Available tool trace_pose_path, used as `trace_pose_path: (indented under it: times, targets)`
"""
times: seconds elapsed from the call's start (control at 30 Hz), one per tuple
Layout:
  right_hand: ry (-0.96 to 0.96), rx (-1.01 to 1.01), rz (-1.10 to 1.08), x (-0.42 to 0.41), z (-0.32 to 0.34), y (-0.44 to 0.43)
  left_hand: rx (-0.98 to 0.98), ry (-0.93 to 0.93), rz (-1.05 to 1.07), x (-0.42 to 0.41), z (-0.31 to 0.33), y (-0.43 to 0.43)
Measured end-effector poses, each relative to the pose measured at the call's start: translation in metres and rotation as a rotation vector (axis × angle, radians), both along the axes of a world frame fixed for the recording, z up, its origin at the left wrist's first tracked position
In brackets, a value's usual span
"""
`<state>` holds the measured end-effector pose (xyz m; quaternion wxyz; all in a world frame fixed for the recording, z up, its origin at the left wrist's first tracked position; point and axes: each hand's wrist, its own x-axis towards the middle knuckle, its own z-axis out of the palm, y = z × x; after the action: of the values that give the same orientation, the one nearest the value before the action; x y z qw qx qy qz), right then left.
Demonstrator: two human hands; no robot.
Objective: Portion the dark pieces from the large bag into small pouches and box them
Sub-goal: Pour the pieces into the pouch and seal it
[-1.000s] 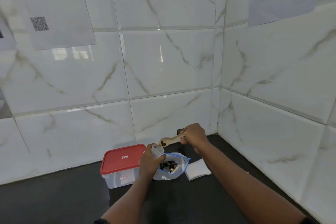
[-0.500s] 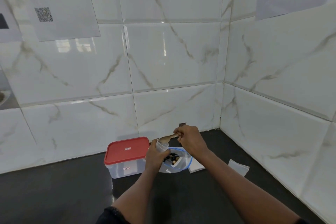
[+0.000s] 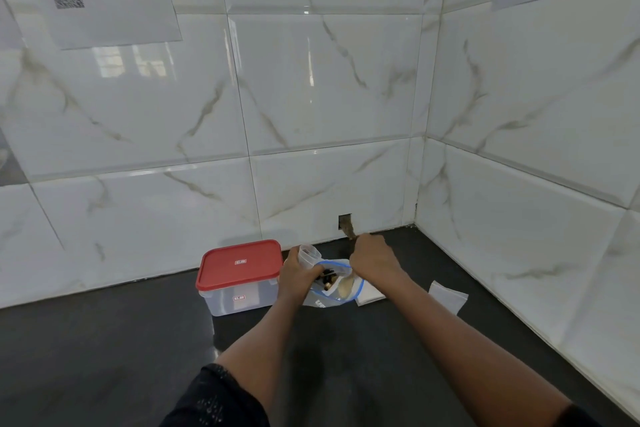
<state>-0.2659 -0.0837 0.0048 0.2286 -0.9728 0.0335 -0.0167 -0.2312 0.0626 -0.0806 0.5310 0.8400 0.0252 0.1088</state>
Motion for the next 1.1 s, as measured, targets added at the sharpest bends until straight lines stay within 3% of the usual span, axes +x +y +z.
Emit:
trace_pose_path:
  times: [0.17,0.33,0.43,0.57,0.63,0.7,0.77,0.83,0.97,1.1]
  targets:
    - [-0.015,0.113,-0.041,0.004,-0.059,0.01,0.175,0.057,-0.146,-0.002,-0.001,-0.001]
    - [-0.089,0.095,0.1,-0.012,-0.101,0.019,0.209,0.081,-0.206,-0.003,-0.005,-0.011]
    - [-0.104,-0.021,0.169,-0.024,-0.11,0.014,0.237,0.09,-0.204,-0.002,-0.009,-0.015]
    - [-0.273,-0.316,0.229,-0.032,-0.101,-0.002,0.23,0.075,-0.182,-0.007,-0.005,-0.02]
    - [-0.385,-0.194,0.096,-0.025,-0.102,-0.012,0.119,0.082,-0.179,-0.01,0.007,-0.027]
    - [-0.501,0.129,0.03,-0.018,-0.097,-0.019,-0.097,0.112,-0.197,-0.009,0.017,-0.039]
    - [-0.445,0.518,-0.008,-0.015,-0.082,-0.023,-0.302,0.179,-0.188,0.0,0.018,-0.052]
    - [-0.384,0.761,0.006,-0.015,-0.063,-0.026,-0.445,0.295,-0.195,0.01,0.012,-0.064]
    - [-0.364,0.855,-0.077,-0.009,-0.053,-0.036,-0.525,0.276,-0.308,-0.002,0.027,-0.09]
    - [-0.403,0.834,-0.26,-0.001,-0.051,-0.056,-0.481,0.138,-0.239,-0.003,0.027,-0.103]
